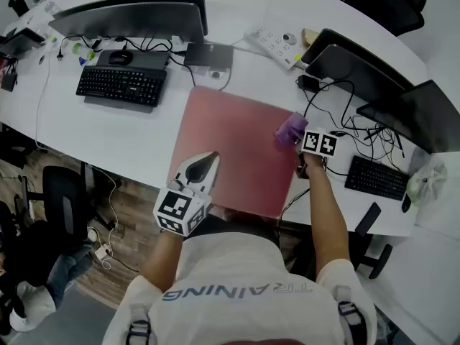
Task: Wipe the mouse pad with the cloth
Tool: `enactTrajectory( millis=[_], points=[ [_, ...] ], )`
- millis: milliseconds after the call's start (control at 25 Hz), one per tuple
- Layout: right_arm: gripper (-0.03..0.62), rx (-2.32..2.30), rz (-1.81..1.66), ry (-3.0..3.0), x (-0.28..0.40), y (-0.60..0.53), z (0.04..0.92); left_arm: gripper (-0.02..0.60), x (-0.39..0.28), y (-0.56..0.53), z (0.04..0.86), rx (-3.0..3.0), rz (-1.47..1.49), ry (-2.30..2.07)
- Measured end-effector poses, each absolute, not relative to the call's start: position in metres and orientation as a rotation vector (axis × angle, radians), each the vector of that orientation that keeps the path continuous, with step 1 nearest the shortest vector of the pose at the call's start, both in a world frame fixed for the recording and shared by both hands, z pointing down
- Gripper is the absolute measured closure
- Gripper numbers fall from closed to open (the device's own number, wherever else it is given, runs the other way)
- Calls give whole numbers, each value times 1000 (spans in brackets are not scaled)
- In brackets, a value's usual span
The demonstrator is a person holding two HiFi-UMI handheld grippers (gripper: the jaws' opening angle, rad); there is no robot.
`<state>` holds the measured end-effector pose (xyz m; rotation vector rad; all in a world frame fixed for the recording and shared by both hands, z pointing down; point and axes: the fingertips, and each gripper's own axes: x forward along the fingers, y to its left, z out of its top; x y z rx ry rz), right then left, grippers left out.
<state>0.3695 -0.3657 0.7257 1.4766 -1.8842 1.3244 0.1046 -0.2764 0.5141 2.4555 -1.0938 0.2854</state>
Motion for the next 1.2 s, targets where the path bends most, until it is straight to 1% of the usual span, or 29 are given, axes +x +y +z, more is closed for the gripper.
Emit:
enactTrajectory(
  millis=[320,560,880,1040,1200],
  points=[
    [488,1527,1232,-1828,400,-348,720,551,112,-265,508,2463,281,-1101],
    [488,1594,1153,-1889,388,-339,683,551,92,-262,502,2456,278,-1121],
    [488,1664,991,-2196,315,-324,584,551,44,-267,480,2469,234,-1183],
    [488,1605,1118,-2368,256,-321,543,551,15,-271,471,2469,210,-1216],
    [488,1463,1074,-2442,194,-321,526,551,-10,-272,468,2459,192,-1233]
  ],
)
